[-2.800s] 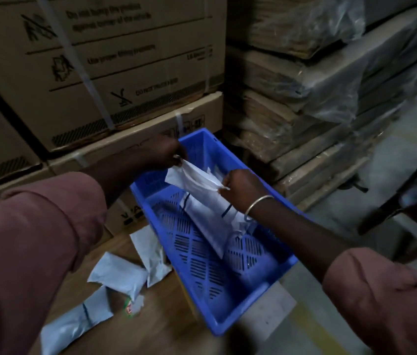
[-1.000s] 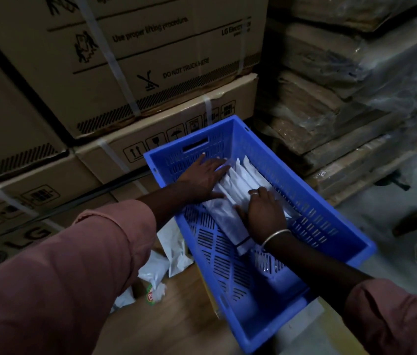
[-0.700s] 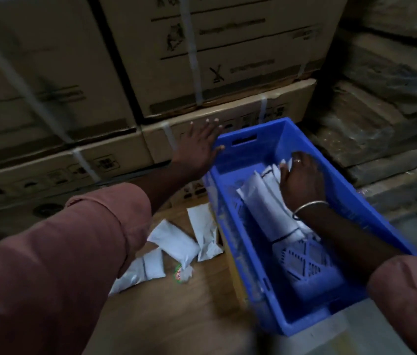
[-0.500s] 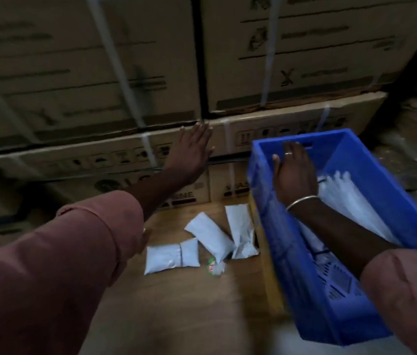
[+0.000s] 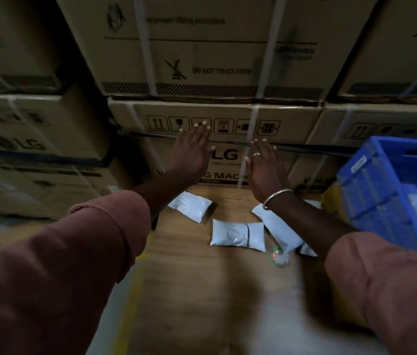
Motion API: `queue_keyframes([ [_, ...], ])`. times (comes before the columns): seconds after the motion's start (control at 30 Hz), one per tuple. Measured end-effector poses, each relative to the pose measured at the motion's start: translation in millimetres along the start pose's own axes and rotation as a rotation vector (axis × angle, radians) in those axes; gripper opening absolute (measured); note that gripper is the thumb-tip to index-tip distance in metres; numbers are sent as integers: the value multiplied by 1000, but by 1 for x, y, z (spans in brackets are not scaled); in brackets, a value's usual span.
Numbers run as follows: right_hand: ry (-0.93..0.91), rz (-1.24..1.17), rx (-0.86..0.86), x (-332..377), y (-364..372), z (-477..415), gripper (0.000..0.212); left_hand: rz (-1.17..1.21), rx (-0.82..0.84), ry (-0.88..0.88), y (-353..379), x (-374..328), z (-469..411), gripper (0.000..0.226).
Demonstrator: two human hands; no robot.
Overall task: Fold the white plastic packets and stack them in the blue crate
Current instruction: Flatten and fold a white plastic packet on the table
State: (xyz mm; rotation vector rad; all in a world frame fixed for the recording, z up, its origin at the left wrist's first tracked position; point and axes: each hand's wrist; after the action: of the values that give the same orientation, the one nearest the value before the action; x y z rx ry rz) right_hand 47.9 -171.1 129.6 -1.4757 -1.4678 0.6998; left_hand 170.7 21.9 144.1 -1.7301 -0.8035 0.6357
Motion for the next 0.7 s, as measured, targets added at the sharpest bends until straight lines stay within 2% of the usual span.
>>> queue_keyframes([
  [0.27,98,20,162,-13,75,43,47,165,144,10,88,-27,27,59],
  [0.53,215,-19,596,-39,188,167,54,224,524,-23,219,-73,128,58],
  [0.6,240,-36,615,-38,196,193,58,266,563,-27,233,-81,156,58],
  [0.7,274,-109,554,-32,186,224,61,328,515,-92,237,-96,192,57],
])
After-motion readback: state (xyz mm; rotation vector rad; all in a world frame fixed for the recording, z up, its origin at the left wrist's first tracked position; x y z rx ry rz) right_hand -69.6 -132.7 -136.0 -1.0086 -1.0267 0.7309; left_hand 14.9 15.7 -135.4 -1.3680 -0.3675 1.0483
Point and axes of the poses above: each hand's wrist, its own z-axis away from the middle knuckle, its own y-axis out of the palm, x = y × z, and after that the axes turned 4 degrees about -x, right-handed
